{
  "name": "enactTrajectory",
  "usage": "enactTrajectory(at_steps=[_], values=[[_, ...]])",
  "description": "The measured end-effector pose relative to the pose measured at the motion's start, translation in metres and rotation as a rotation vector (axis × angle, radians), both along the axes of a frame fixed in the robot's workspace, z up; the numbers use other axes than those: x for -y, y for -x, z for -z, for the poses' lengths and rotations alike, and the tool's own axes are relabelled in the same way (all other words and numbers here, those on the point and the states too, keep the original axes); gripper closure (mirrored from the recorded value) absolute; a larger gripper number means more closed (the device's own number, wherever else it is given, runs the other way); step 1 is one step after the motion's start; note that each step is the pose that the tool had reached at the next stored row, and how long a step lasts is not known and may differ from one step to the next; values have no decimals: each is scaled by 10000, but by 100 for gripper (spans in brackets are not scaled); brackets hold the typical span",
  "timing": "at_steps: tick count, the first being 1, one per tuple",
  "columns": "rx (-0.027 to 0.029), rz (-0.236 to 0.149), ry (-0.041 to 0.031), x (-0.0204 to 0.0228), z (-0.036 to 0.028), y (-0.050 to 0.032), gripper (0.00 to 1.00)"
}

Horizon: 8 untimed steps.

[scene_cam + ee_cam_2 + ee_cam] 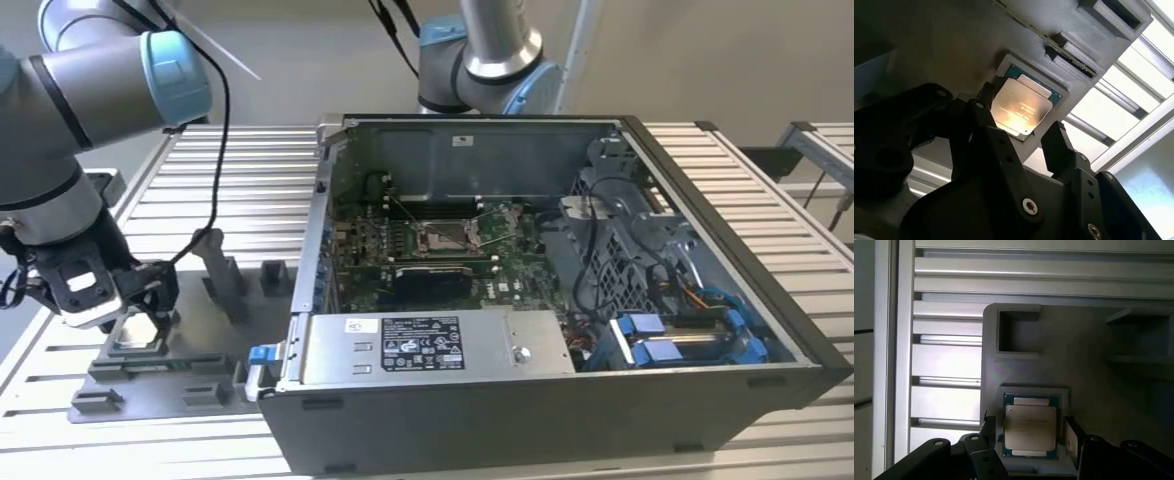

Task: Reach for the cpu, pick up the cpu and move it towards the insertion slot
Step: 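Pick up the cpu and move it towards the insertion slot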

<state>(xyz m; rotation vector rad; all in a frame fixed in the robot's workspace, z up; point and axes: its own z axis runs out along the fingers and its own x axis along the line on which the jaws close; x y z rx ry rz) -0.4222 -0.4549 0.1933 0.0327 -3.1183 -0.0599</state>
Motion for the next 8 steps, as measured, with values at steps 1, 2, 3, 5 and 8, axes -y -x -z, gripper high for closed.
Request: enactTrajectory(at_steps=[1, 2, 3, 5, 8], values=[[1, -2, -1, 0, 8, -3, 0], [0, -3, 0, 0, 15, -4, 0], [0, -6, 0, 0, 24, -5, 0], [-1, -7, 0, 0, 41, -5, 0], [-2, -8, 1, 0, 63, -5, 0]])
